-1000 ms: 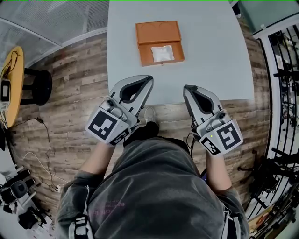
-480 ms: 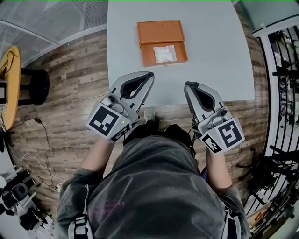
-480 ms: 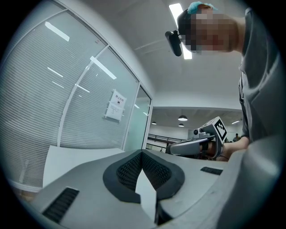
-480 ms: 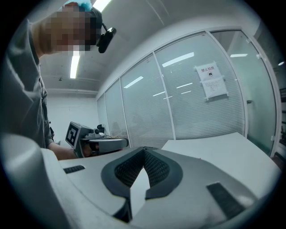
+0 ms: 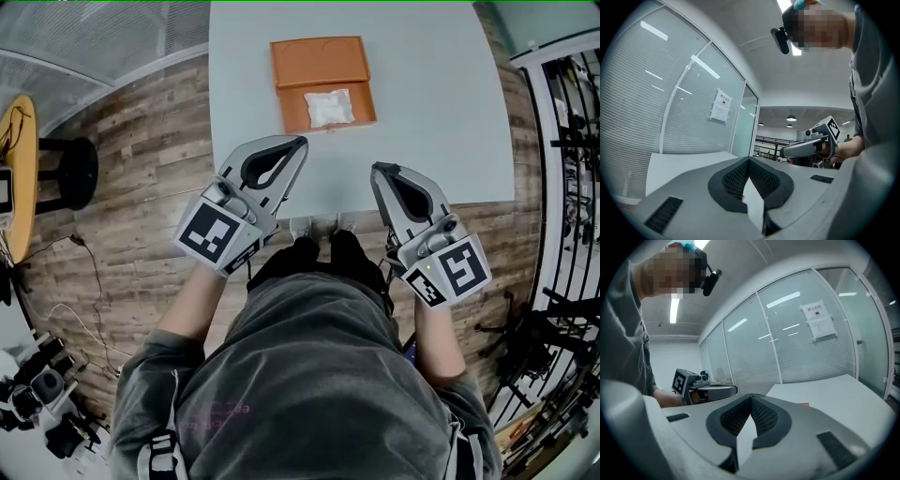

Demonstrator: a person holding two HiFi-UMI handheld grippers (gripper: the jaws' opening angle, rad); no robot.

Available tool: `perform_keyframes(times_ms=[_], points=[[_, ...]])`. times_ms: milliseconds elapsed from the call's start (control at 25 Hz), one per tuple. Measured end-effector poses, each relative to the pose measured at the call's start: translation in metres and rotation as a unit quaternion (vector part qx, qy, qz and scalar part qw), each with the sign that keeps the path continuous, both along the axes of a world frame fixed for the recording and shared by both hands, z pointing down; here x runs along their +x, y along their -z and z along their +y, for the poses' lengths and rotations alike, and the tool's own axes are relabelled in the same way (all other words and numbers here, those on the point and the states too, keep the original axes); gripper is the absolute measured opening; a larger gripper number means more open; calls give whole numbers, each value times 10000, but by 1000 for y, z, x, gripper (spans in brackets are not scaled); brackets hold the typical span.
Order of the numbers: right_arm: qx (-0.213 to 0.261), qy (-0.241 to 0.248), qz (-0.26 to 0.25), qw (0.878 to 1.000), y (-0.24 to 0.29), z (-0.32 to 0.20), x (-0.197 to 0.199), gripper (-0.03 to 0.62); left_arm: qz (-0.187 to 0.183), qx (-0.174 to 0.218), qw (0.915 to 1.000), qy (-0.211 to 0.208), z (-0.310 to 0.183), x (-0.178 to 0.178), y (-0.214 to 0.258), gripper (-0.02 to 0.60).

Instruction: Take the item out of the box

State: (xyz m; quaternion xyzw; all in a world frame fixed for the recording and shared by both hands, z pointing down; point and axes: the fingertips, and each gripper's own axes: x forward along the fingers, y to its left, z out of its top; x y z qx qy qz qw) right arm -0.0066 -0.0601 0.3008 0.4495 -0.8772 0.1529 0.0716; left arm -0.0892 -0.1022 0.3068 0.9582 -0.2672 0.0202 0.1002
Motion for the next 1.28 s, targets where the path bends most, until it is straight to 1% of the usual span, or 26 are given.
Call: perform_keyframes(times_ms=[200, 320, 480, 840, 1080, 1280], points=[[-55, 55, -9, 10000, -7, -17, 8, 5, -263, -71, 9996, -53, -18, 10, -17, 2], [-133, 105, -42, 9998, -12, -26, 18, 5, -419, -26, 9991, -118, -29, 22, -25, 2], [-269, 153, -102, 9995, -22, -38, 34, 5, -759, -158, 9968, -171, -46, 36, -49, 2], [-516, 377, -173, 9978, -41, -62, 52, 4, -1141, -372, 9926, -160, -76, 60, -86, 2], [-650, 438, -213, 9967, -51, -73, 71, 5, -1467, -403, 9875, -403, -91, 83, -115, 2], [-750, 399, -244, 9961, -59, -78, 87, 5, -1682, -463, 9832, -547, -102, 98, -140, 3]])
